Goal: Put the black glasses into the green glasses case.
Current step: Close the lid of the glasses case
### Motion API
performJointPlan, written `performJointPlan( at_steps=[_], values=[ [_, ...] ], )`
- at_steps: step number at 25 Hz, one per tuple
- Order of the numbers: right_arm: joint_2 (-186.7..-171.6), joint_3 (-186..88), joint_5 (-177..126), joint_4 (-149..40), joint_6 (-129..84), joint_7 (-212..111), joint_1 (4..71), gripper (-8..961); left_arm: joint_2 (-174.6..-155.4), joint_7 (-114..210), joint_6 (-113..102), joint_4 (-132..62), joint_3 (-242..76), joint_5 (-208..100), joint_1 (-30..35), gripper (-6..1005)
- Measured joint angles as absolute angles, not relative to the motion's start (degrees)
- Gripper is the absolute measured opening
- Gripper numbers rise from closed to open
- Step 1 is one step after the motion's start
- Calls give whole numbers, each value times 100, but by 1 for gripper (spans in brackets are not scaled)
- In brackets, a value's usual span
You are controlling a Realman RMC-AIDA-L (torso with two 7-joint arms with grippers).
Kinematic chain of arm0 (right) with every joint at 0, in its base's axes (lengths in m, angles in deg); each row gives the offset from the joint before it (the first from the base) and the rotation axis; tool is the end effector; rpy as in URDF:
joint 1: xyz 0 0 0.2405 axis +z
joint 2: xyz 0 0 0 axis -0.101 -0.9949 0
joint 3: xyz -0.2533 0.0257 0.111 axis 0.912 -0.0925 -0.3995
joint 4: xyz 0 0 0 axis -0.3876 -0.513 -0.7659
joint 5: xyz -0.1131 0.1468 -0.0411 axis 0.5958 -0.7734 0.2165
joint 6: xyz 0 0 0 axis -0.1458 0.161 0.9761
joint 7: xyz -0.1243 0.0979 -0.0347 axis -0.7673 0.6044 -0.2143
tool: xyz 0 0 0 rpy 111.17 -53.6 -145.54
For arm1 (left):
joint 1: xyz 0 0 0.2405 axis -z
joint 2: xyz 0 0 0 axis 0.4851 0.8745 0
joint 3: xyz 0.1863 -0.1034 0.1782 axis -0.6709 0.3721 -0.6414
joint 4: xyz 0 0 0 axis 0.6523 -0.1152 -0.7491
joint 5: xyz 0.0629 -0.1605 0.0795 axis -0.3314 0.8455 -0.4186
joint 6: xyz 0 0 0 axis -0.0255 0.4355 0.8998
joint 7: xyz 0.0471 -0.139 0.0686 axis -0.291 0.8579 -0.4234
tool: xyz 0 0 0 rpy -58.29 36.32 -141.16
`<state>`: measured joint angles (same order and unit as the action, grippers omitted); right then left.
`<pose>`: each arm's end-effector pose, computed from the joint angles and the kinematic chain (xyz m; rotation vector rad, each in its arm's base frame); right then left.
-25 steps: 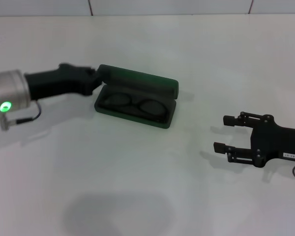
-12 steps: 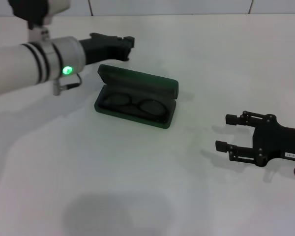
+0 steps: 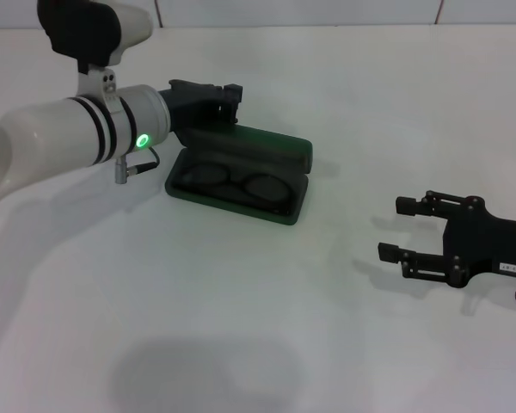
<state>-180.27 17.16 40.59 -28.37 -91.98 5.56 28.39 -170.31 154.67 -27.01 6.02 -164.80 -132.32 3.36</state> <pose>0.2783 0.3030 -0.0472 -2.6985 0.3564 0.7187 -0.2308 0.4143 -0.0819 -2.2421 -0.9296 -0.4389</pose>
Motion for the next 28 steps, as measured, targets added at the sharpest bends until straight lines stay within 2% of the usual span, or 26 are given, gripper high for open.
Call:
performJointPlan(
  at_steps=[28],
  values=[
    [-18065, 1707, 4058, -2848, -9045, 467, 2873, 725, -16981, 15084, -3642, 700, -16053, -13190, -231, 15]
  ],
)
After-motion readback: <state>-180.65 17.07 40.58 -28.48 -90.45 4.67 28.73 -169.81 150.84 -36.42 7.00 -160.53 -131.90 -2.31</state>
